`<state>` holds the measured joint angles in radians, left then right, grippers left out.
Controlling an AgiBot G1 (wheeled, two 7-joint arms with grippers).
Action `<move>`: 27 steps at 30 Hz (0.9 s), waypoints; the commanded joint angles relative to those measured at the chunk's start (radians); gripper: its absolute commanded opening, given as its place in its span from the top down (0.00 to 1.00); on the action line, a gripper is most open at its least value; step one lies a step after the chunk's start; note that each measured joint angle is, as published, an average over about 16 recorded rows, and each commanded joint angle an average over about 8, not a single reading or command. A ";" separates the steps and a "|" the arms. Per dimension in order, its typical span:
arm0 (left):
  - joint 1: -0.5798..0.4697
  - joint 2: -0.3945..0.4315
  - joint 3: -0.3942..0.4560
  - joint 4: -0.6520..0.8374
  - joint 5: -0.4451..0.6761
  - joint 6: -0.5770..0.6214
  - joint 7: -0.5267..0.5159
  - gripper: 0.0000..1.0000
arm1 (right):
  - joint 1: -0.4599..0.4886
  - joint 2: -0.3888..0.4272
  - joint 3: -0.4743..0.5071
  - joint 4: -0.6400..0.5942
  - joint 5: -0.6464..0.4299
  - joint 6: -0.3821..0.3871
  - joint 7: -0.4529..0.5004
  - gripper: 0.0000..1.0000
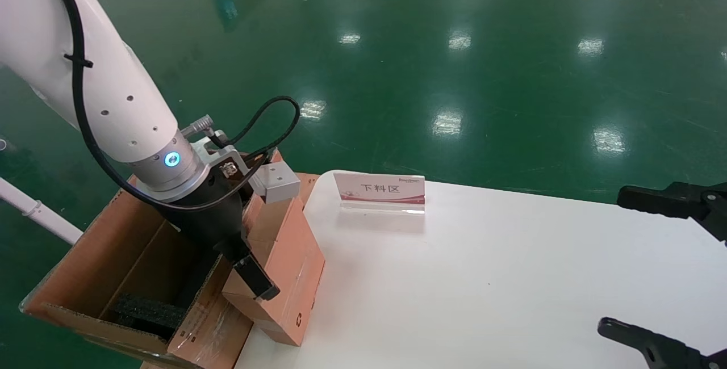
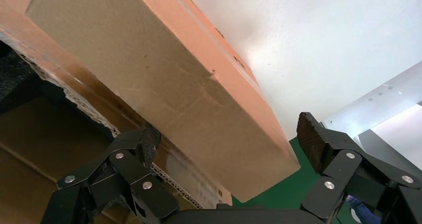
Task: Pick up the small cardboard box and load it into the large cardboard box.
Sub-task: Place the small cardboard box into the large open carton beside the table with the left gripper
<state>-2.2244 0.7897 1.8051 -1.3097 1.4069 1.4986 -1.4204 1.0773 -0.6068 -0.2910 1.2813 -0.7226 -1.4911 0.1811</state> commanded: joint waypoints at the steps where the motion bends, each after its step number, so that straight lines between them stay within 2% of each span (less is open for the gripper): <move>1: 0.003 0.000 -0.001 0.000 -0.005 -0.001 0.001 0.13 | 0.000 0.000 0.000 0.000 0.000 0.000 0.000 0.00; 2: 0.003 0.000 -0.001 0.000 -0.005 -0.001 0.001 0.26 | 0.000 0.000 0.000 0.000 0.000 0.000 0.000 0.01; 8: 0.002 0.000 -0.001 0.000 -0.003 -0.001 0.001 1.00 | 0.000 0.000 0.000 0.000 0.000 0.000 0.000 0.76; 10: 0.001 0.000 -0.001 0.000 -0.002 -0.001 0.001 1.00 | 0.000 0.000 0.000 0.000 0.000 0.000 0.000 1.00; 27: -0.002 0.000 0.000 0.000 0.002 0.000 0.000 1.00 | 0.000 0.000 0.000 0.000 0.000 0.000 0.000 1.00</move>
<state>-2.2264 0.7896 1.8054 -1.3097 1.4088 1.4984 -1.4207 1.0773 -0.6067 -0.2912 1.2812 -0.7224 -1.4910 0.1810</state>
